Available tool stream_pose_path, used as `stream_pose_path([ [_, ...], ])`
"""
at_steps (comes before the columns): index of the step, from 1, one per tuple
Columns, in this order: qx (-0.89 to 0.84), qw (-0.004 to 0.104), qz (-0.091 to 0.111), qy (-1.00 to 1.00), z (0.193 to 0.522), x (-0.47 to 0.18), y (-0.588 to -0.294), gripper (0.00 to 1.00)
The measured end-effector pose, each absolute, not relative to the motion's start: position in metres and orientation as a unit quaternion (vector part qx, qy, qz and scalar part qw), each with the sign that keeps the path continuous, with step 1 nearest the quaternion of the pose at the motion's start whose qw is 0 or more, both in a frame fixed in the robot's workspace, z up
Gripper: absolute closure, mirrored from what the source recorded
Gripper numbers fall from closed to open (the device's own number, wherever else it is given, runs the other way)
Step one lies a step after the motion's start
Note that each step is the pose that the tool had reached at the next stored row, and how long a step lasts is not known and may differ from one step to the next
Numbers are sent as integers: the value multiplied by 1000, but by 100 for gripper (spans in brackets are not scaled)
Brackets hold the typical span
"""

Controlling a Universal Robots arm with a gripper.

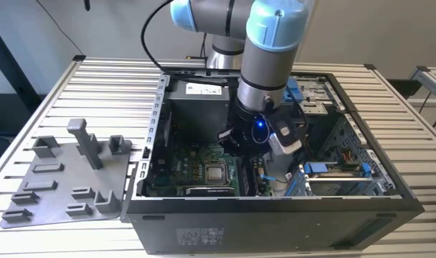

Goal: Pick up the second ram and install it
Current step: 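Insert the second ram into the second slot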

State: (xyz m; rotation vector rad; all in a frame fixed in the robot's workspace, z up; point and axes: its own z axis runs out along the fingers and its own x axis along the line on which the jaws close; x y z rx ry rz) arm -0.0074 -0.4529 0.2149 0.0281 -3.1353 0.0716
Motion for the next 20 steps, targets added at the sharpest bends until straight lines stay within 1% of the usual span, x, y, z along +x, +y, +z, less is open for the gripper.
stream_pose_path([
  [9, 9, 3, 23, -1000, 209, -7, -453, 86],
  [10, 9, 2, 21, -1000, 207, -7, -452, 86],
  [12, 9, 2, 22, -1000, 207, -7, -453, 85],
  [13, 9, 3, 23, -1000, 208, -7, -453, 78],
  [20, 9, 3, 23, -1000, 237, -7, -453, 78],
])
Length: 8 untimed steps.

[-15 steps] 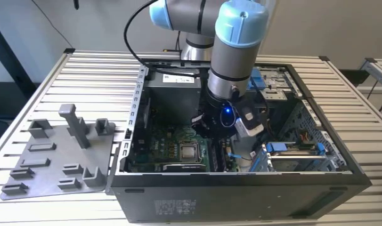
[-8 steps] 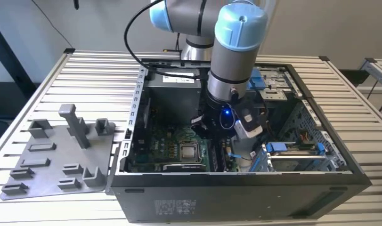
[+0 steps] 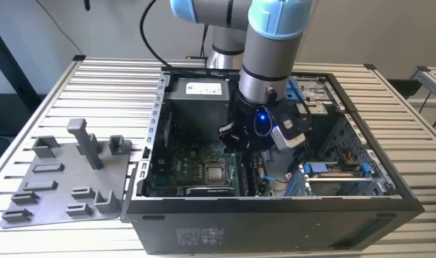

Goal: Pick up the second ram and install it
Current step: 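Insert the second ram into the second slot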

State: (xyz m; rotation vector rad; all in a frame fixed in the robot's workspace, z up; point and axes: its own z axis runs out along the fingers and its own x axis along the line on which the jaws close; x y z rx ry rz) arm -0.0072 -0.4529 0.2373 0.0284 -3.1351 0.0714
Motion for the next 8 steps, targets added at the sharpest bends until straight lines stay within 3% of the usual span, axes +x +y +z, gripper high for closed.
stream_pose_path([
  [6, 9, 3, 23, -1000, 249, -7, -453, 78],
  [8, 9, 3, 23, -1000, 249, -7, -453, 87],
])
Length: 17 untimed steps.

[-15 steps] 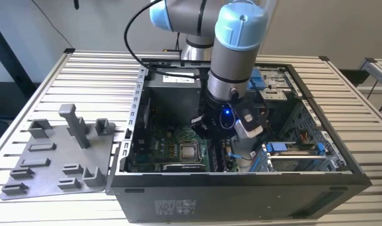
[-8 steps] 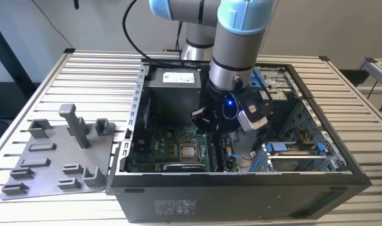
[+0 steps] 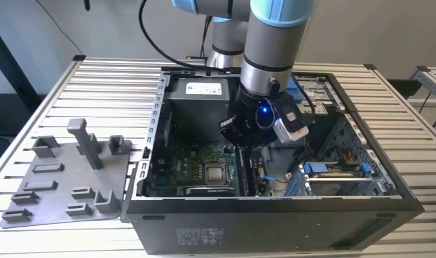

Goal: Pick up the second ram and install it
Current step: 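Insert the second ram into the second slot, then press down the second ram until it locks into place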

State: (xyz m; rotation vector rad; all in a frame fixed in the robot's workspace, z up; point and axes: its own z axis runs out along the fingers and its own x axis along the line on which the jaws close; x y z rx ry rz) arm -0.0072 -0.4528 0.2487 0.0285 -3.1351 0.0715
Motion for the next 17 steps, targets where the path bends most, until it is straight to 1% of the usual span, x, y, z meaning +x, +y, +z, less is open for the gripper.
stream_pose_path([
  [2, 9, 3, 23, -1000, 249, -7, -453, 89],
  [17, 9, 3, 23, -1000, 249, -7, -453, 89],
])
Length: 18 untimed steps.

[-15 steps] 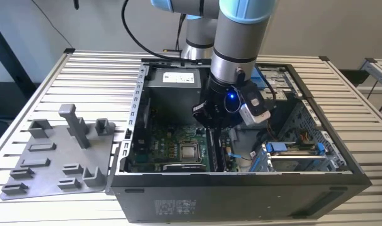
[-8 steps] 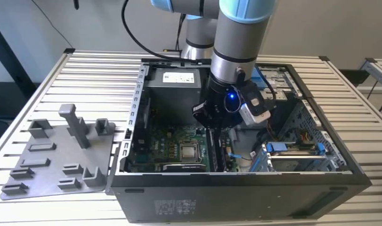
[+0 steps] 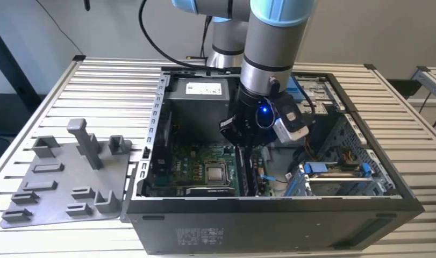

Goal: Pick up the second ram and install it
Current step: 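Press down the second ram until it locks into place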

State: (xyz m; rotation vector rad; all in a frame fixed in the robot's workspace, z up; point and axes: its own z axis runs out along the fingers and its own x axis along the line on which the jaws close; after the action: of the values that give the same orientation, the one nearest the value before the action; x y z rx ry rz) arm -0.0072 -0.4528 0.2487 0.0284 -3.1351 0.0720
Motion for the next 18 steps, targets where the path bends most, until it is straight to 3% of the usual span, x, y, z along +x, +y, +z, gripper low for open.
stream_pose_path([
  [18, 144, 0, 23, -989, 248, -7, -453, 89],
])
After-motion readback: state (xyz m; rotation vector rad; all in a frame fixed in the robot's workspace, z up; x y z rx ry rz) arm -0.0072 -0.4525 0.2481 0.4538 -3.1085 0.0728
